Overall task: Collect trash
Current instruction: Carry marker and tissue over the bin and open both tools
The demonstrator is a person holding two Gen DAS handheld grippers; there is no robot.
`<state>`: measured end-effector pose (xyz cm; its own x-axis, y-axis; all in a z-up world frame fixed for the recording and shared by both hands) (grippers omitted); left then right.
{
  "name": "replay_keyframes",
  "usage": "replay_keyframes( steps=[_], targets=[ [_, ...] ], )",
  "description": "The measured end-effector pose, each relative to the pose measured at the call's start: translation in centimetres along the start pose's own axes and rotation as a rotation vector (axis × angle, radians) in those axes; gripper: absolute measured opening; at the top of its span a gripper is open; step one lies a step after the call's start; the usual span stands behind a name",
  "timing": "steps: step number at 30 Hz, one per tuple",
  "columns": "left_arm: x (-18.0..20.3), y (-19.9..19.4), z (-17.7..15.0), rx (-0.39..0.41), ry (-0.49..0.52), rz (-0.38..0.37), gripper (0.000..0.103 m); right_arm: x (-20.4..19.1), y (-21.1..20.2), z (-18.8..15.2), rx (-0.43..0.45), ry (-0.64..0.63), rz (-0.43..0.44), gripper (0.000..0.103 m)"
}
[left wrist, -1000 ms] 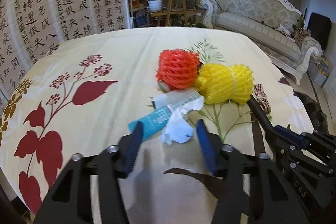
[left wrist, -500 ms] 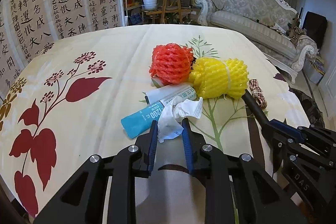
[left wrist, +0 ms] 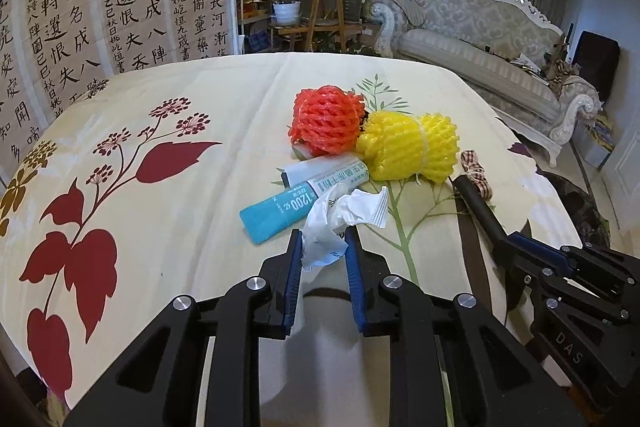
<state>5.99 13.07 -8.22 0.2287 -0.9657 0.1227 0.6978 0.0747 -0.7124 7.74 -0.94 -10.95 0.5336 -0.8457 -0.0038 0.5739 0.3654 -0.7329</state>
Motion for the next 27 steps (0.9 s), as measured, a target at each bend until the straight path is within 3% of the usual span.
replay_keyframes(
  steps=[15, 27],
  targets=[
    [3.1, -2.4, -0.1, 0.044, 0.022, -0.075, 0.022, 1.6, -3.7, -0.1, 0.068, 0.034, -0.058, 0.013],
    [10.4, -2.0, 0.2, 0.030, 0.100, -0.203, 0.022, 9.6, -6.6, -2.7, 0.078, 0.176, -0.222, 0.013]
  ],
)
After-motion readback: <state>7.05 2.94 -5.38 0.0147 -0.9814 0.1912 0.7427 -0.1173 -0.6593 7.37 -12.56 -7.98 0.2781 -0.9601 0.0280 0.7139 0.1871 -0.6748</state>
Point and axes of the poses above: each gripper's, at about its wrist camera, not at the fingertips, and y roughly the way its jaws point, x to its right, z to its top, the point moved 5 cm from there along y, roughly the way its jaws point, and after that the axes turned 6 degrees about -y, right-handed, at the moved point
